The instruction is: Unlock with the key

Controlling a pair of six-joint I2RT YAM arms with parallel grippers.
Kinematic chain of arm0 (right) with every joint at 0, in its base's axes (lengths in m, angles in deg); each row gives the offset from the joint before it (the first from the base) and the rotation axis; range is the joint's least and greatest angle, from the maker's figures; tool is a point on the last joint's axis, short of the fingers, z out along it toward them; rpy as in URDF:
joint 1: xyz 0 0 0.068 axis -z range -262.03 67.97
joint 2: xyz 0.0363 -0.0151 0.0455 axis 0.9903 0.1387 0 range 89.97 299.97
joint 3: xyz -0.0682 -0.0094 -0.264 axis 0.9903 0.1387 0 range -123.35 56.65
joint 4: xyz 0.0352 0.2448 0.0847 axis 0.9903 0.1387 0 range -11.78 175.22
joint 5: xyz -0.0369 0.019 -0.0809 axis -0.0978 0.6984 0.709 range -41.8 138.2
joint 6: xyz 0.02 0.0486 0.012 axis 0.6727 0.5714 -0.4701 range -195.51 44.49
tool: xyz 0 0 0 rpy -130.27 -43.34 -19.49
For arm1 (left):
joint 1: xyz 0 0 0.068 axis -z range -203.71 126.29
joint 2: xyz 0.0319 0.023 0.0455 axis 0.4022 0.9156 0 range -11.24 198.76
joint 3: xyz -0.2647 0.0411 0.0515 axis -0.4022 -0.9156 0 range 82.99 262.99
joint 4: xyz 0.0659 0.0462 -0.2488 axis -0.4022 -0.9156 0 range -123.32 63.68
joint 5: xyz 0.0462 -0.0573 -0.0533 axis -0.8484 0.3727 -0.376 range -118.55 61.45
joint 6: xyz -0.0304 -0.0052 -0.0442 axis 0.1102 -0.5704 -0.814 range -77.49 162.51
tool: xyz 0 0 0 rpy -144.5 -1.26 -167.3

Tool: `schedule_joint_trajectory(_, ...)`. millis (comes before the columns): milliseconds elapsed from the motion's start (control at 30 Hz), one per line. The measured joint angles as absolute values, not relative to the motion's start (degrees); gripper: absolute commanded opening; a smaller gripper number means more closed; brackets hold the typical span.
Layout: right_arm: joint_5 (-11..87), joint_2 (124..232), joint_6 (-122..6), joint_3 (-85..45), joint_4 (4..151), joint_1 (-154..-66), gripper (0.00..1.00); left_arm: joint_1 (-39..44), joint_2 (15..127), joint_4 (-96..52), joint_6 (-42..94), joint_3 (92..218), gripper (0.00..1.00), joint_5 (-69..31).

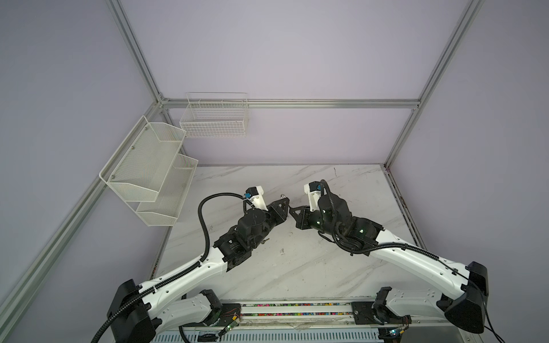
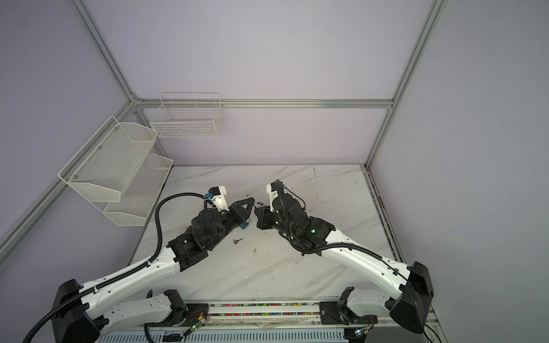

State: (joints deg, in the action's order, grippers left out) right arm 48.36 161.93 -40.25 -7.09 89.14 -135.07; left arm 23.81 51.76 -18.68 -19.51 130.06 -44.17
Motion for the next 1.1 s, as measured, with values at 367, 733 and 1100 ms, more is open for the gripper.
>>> schedule_joint_trajectory(367, 55.66, 164.34, -41.71, -7.38, 89.21, -137.71, 0.00, 23.29, 52.81, -23.66, -23.93, 131.32, 0.07, -42.68)
schedule_joint_trajectory(733, 50.51, 165.34, -39.85, -7.46, 87.57, -135.85, 0.00, 22.94, 54.64, -23.38, -24.39, 131.87, 0.06, -43.23)
schedule_joint_trajectory(1100, 39.18, 163.22, -35.57, -7.35, 83.87, -131.17, 0.00, 22.98, 51.06, -21.72, -21.33, 131.87, 0.05, -42.79)
